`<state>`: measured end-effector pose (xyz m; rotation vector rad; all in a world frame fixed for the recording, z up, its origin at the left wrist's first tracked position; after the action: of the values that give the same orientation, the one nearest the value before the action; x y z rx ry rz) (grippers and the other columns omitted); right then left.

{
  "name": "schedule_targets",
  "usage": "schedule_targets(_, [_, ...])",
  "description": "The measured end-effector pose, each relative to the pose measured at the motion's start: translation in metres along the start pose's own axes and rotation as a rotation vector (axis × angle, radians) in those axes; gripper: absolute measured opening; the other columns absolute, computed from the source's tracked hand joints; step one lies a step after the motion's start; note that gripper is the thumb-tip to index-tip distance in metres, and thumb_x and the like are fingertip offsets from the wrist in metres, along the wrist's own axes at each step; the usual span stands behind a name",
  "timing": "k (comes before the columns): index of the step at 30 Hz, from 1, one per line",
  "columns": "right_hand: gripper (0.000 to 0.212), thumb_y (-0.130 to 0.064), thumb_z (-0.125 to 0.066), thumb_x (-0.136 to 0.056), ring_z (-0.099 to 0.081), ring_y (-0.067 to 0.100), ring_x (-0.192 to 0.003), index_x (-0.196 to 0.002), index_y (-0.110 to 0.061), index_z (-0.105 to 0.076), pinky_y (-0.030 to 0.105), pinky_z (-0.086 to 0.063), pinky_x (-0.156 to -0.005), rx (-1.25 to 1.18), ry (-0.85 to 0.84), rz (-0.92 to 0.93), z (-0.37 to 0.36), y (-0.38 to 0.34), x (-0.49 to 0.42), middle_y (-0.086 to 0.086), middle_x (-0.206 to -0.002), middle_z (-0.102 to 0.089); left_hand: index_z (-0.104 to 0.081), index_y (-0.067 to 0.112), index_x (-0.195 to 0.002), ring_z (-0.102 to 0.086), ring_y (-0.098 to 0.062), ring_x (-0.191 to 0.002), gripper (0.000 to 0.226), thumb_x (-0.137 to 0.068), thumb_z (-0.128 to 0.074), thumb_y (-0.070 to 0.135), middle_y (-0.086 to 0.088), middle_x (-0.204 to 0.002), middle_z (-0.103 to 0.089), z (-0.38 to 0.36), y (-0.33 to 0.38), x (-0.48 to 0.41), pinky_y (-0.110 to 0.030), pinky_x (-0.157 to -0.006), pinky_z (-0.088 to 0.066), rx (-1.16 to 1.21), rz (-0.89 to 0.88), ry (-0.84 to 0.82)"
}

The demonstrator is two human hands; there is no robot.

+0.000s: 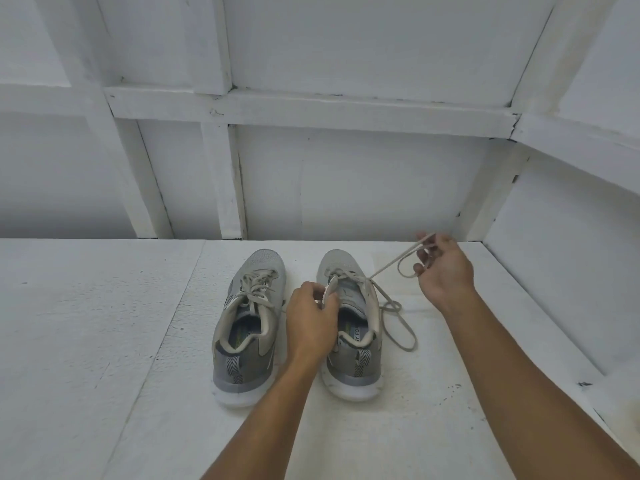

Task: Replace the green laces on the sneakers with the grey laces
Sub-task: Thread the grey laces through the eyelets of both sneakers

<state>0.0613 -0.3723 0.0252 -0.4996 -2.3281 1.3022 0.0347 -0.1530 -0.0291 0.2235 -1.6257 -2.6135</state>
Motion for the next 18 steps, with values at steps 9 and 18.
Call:
schedule_targets(9, [0.023,-0.016,-0.046,-0.095,-0.055,0.013,-0.07,-0.073,-0.019,-0.052,0.029,-0.032,-0.059,-0.236,0.026,0.021,0.004,-0.02,-0.002,-0.001,-0.077,-0.066,-0.054,0.019,-0.125,-0.053,-0.024,-0.116,0.037,-0.088,-0.054,0.021,-0.002,-0.128,-0.053,-0.002,0.038,-0.026,-0.044,-0.1,-0.044,-0.193,-0.073,-0.145])
schedule_targets(18, [0.017,-0.014,-0.051,-0.091,-0.046,0.015,-0.058,-0.075,-0.011,-0.056,0.028,-0.036,-0.058,0.124,-0.189,0.027,0.01,0.0,0.034,0.001,-0.061,-0.046,-0.054,0.012,-0.135,-0.05,-0.02,-0.109,0.04,-0.098,-0.038,0.01,-0.006,-0.14,-0.052,-0.06,0.093,-0.07,-0.027,-0.081,-0.046,-0.844,-0.352,-0.75])
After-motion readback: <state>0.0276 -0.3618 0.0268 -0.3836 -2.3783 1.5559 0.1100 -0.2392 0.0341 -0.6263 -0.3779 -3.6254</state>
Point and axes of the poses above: each hand's wrist, its own x-axis away from the middle knuckle, its own z-axis out of the back of the hand, y = z × x, the point moved 2 cm from there along -x, towards the middle knuckle
